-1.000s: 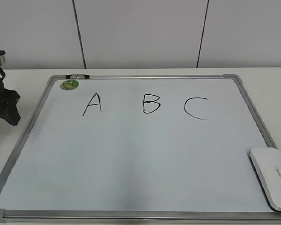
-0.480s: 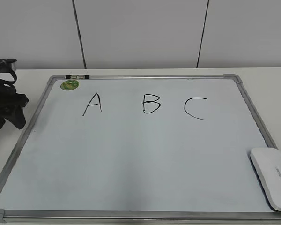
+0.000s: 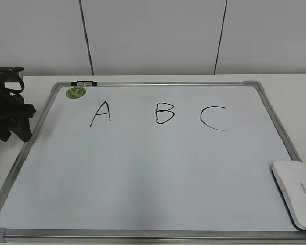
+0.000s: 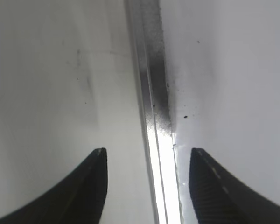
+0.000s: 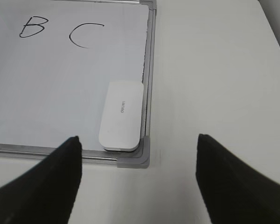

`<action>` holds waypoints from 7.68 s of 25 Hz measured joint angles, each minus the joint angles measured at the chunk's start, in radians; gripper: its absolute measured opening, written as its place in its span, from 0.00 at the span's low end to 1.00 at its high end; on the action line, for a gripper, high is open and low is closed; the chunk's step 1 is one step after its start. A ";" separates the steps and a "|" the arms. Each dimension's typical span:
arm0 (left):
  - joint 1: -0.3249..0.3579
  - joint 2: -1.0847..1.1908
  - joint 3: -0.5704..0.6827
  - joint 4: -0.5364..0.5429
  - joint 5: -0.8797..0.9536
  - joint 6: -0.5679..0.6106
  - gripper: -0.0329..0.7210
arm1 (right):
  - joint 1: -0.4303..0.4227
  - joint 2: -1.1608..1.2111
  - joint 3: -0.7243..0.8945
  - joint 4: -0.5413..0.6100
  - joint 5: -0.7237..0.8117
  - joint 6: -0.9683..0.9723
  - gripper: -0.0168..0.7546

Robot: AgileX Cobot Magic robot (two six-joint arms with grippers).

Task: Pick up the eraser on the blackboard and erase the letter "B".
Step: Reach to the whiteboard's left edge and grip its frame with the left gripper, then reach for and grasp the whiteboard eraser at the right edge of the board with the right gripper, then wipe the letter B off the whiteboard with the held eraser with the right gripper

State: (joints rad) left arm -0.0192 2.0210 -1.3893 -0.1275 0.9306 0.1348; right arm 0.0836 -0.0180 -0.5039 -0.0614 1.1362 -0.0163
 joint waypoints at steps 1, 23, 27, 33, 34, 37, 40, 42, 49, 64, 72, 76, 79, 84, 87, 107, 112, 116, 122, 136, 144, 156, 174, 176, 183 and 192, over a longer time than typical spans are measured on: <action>0.000 0.008 0.000 0.000 0.000 0.001 0.57 | 0.000 0.000 0.000 0.000 0.000 0.000 0.78; 0.016 0.072 -0.001 -0.041 -0.003 0.019 0.37 | 0.000 0.000 0.000 0.000 0.000 0.000 0.78; 0.016 0.074 -0.001 -0.049 -0.003 0.019 0.34 | 0.000 0.000 0.000 0.000 0.000 0.000 0.78; 0.016 0.081 -0.002 -0.062 -0.003 0.019 0.19 | 0.000 0.000 0.000 0.000 0.000 0.000 0.78; 0.016 0.081 -0.002 -0.066 -0.003 0.019 0.16 | 0.000 0.000 0.000 0.000 0.000 0.000 0.78; 0.016 0.081 -0.002 -0.073 -0.003 0.019 0.08 | 0.000 0.000 0.000 0.000 0.000 0.000 0.78; 0.019 0.081 -0.002 -0.078 -0.003 0.015 0.06 | 0.000 0.000 0.000 0.000 0.000 0.000 0.78; 0.019 0.081 -0.002 -0.080 -0.001 0.013 0.06 | 0.000 0.000 0.000 0.000 0.000 0.000 0.78; 0.019 0.081 -0.002 -0.080 0.001 0.013 0.06 | 0.000 0.000 0.000 0.000 0.000 0.000 0.78; 0.019 0.081 -0.002 -0.080 0.003 0.011 0.06 | 0.000 0.388 -0.040 0.011 -0.263 -0.043 0.78; 0.019 0.081 -0.002 -0.080 0.004 0.010 0.06 | 0.000 0.651 -0.040 0.049 -0.268 -0.037 0.78; 0.019 0.081 -0.004 -0.080 0.007 0.010 0.06 | 0.000 0.791 -0.052 0.099 -0.250 -0.042 0.78; 0.019 0.081 -0.004 -0.080 0.007 0.010 0.06 | 0.000 0.880 -0.094 0.113 -0.233 -0.053 0.78; 0.019 0.081 -0.004 -0.080 0.007 0.010 0.06 | 0.000 1.013 -0.155 0.116 -0.229 -0.057 0.78; 0.019 0.081 -0.004 -0.080 0.007 0.010 0.06 | 0.000 1.082 -0.162 0.118 -0.226 -0.057 0.78; 0.019 0.081 -0.004 -0.080 0.007 0.010 0.06 | 0.000 1.402 -0.165 0.133 -0.457 -0.057 0.88; 0.019 0.081 -0.004 -0.080 0.007 0.010 0.06 | 0.000 1.464 -0.165 0.135 -0.514 -0.057 0.88; 0.019 0.081 -0.004 -0.082 0.007 0.010 0.06 | 0.000 1.514 -0.167 0.136 -0.542 -0.057 0.88; 0.019 0.081 -0.004 -0.082 0.007 0.010 0.06 | 0.000 1.560 -0.171 0.128 -0.565 -0.057 0.87; 0.019 0.081 -0.004 -0.082 0.009 0.010 0.06 | 0.000 1.587 -0.171 0.126 -0.573 -0.008 0.84; 0.019 0.081 -0.004 -0.082 0.009 0.010 0.06 | 0.000 1.598 -0.171 0.124 -0.573 0.004 0.82; 0.019 0.081 -0.004 -0.082 0.009 0.010 0.06 | -0.002 1.598 -0.171 0.114 -0.573 0.016 0.72; 0.019 0.081 -0.004 -0.082 0.009 0.010 0.06 | -0.002 1.598 -0.171 0.114 -0.571 0.016 0.72; 0.019 0.081 -0.004 -0.082 0.009 0.010 0.06 | -0.002 1.598 -0.171 0.114 -0.571 0.016 0.72; 0.019 0.081 -0.004 -0.082 0.009 0.010 0.06 | -0.002 1.533 -0.168 0.114 -0.554 0.016 0.72; 0.019 0.081 -0.004 -0.082 0.009 0.010 0.06 | -0.002 1.333 -0.178 0.121 -0.528 -0.013 0.72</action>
State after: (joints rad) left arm 0.0000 2.1023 -1.3938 -0.2098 0.9392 0.1452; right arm 0.0821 1.3150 -0.6824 0.0596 0.6087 -0.0296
